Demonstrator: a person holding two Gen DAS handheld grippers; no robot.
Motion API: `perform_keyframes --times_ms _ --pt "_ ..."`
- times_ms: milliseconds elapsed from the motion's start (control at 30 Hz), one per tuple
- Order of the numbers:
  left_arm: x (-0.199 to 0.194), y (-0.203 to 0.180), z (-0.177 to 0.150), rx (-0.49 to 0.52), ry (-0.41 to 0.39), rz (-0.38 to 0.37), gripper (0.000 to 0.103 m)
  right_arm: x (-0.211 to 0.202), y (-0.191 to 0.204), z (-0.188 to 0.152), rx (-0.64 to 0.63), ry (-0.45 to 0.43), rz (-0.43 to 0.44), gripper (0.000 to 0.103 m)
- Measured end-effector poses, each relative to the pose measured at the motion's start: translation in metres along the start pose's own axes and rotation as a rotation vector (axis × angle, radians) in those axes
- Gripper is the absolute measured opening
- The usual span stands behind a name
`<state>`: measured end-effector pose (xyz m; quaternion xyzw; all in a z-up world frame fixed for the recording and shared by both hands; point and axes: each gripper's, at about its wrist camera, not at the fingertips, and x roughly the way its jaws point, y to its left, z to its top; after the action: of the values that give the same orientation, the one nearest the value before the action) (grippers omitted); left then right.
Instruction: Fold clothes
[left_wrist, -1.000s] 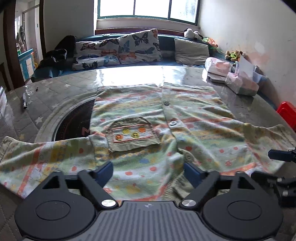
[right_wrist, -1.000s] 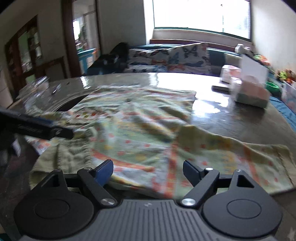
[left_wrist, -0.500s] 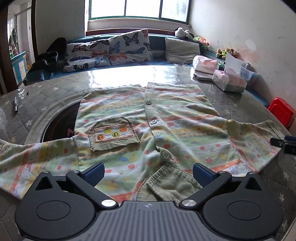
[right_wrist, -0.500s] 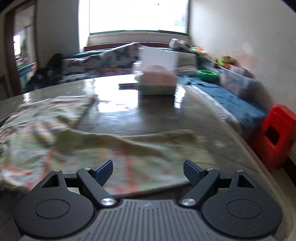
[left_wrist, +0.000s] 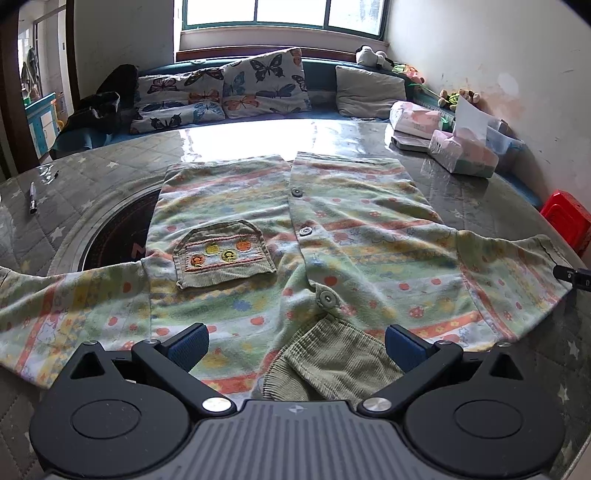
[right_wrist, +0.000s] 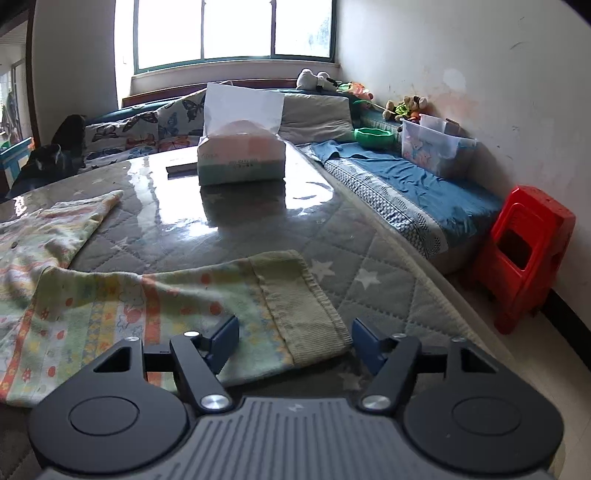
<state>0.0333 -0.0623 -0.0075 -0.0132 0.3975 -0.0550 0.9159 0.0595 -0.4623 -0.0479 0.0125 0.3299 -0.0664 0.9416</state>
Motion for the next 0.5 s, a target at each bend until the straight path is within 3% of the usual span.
perform_keyframes --times_ms 300,367,500 --pt "0.0021 0.0 -0.0011 -0.004 0.012 0.004 0.103 0.0011 -0.003 0.003 0.021 -0.009 -0.008 0.067" --pt "0.0032 0.0008 -0.0012 -0.007 0.015 0.006 0.103 0.0017 -0.0031 0.0031 0.027 -0.004 0.0 0.063" --pt "0.0044 0.0027 -0.0009 -0.016 0.018 0.007 0.103 0.0001 -0.001 0.0036 0.037 -0.002 0.024 0.045"
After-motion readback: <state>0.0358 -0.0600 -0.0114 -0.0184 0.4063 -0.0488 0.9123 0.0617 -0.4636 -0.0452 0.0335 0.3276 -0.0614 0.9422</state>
